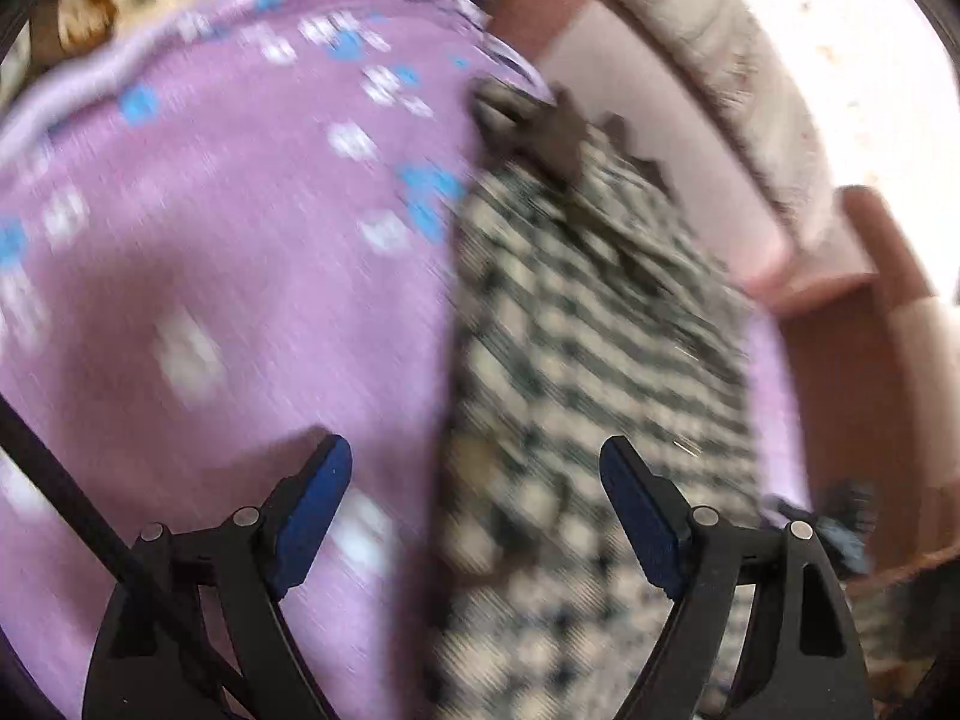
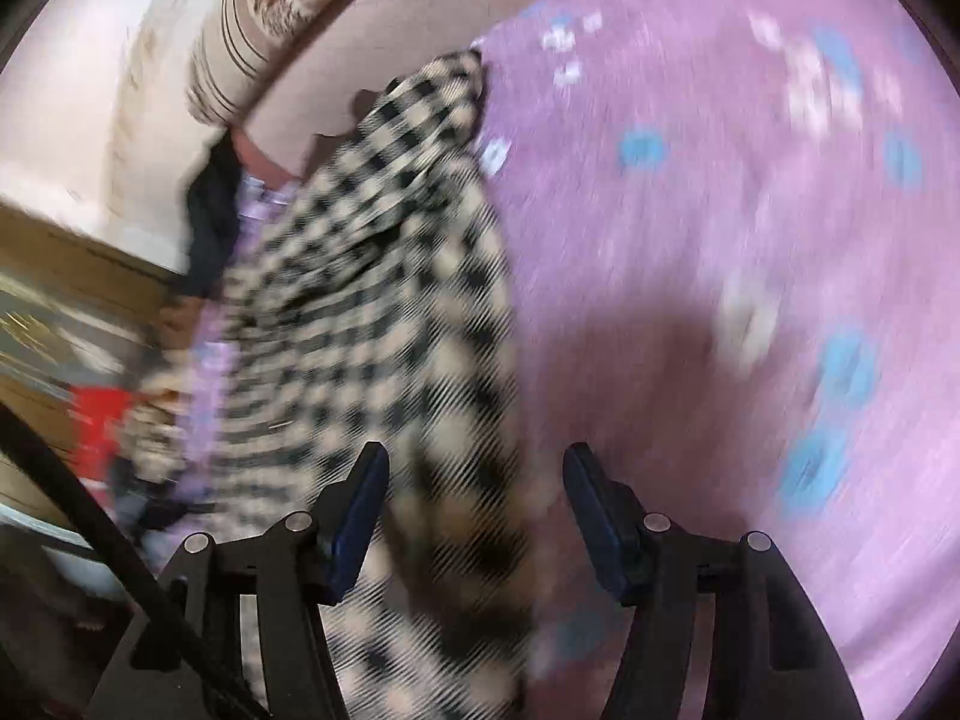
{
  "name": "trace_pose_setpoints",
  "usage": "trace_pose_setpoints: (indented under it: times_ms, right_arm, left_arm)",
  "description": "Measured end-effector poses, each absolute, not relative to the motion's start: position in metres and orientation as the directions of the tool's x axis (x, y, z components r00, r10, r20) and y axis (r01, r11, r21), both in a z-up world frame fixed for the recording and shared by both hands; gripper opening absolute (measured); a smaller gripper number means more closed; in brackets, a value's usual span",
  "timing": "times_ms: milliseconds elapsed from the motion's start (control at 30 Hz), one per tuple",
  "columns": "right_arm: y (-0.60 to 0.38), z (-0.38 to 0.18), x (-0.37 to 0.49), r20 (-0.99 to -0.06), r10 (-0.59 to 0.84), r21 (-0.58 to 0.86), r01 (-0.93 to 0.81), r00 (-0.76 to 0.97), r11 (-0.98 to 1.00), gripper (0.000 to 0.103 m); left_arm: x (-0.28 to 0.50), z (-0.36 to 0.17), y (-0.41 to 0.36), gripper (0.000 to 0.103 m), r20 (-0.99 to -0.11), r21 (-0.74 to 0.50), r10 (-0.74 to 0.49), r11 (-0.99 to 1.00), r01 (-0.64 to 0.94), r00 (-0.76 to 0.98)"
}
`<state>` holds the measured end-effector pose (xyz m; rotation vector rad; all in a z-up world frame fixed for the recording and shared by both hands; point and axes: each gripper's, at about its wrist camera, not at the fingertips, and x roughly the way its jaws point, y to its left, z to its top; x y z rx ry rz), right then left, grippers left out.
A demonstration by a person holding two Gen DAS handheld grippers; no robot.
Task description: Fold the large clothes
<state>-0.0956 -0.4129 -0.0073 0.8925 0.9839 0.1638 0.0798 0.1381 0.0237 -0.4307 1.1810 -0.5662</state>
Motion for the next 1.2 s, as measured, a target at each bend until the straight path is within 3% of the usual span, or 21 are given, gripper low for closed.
trace_pose_setpoints:
  times_ms: [233,400,500,533,600,633,667,700,833,1200]
  right_arm:
    - [-0.368,-0.015,-0.140,-0.551,0.633,0.812,0.175,0.544,0.557,0.066]
    - [-0.337,-0.012,-0.166,-0.555,0.629,0.801,0.146,0.544,0.581,0.065]
    - [-0.321,-0.010,-0.177,-0.597,0.573,0.757,0.159,0.562,0.634,0.055]
    - [-0.316,-0.009,-0.180,-0.616,0.543,0.737,0.175,0.571,0.653,0.050]
    - [-0.313,-0.010,-0.184,-0.641,0.503,0.712,0.206,0.579,0.671,0.033]
    - [-0.314,-0.012,-0.185,-0.665,0.478,0.692,0.232,0.574,0.684,0.019]
    - [-0.317,-0.012,-0.186,-0.679,0.468,0.681,0.247,0.566,0.689,0.015]
    - [-0.320,-0.010,-0.186,-0.678,0.475,0.685,0.249,0.560,0.685,0.012]
    - [-0.329,0.009,-0.195,-0.662,0.479,0.690,0.221,0.576,0.689,0.008]
    - [-0.318,0.026,-0.274,-0.627,0.566,0.723,0.129,0.535,0.679,0.006]
  left_arm:
    - [0.004,0.022,0.128,0.084,-0.703,-0.633,-0.674,0.739,0.231,0.228]
    - [-0.034,0.021,0.125,0.083,-0.723,-0.586,-0.642,0.765,0.266,0.255]
    - [-0.051,0.025,0.119,0.081,-0.759,-0.512,-0.579,0.813,0.278,0.297]
    - [-0.056,0.026,0.115,0.076,-0.776,-0.473,-0.541,0.839,0.269,0.324]
    - [-0.062,0.026,0.112,0.055,-0.819,-0.374,-0.436,0.898,0.230,0.373]
    - [-0.064,0.028,0.108,0.029,-0.855,-0.274,-0.332,0.941,0.197,0.399]
    - [-0.066,0.028,0.109,0.017,-0.867,-0.234,-0.293,0.954,0.188,0.404]
    - [-0.066,0.032,0.110,0.011,-0.866,-0.246,-0.302,0.951,0.185,0.400]
    - [-0.079,0.060,0.120,0.005,-0.843,-0.239,-0.296,0.954,0.179,0.448]
    - [-0.124,0.073,0.144,0.005,-0.826,-0.340,-0.393,0.919,0.200,0.405]
